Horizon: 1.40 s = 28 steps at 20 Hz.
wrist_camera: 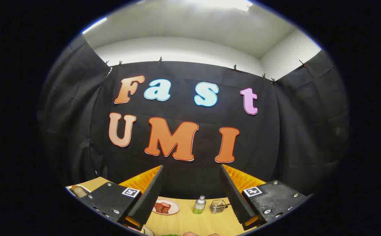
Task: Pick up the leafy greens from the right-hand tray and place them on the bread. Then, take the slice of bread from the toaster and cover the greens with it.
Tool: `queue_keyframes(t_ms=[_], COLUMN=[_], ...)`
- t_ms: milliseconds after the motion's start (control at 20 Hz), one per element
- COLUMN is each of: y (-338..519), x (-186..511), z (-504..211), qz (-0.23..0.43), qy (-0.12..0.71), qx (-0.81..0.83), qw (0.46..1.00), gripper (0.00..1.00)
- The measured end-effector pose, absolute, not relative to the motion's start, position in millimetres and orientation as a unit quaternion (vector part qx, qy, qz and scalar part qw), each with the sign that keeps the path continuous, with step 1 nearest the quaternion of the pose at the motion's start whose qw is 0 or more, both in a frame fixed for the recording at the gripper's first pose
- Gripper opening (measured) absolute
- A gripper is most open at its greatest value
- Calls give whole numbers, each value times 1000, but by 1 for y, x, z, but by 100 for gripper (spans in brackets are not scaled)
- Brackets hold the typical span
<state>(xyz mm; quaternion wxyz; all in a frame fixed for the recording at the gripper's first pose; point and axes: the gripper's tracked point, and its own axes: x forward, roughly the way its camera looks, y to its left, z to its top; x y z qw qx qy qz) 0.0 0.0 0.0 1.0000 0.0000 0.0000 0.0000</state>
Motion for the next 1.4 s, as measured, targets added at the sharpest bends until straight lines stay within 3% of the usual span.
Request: queue_keyframes(t_ms=[800,1050,1400], y=[5,16,21], x=[3,9,-23], z=[-17,-104,-220], qz=[6,14,25], qy=[28,138,294], qx=[4,74,43], qw=[1000,988,955], gripper=[99,99,99])
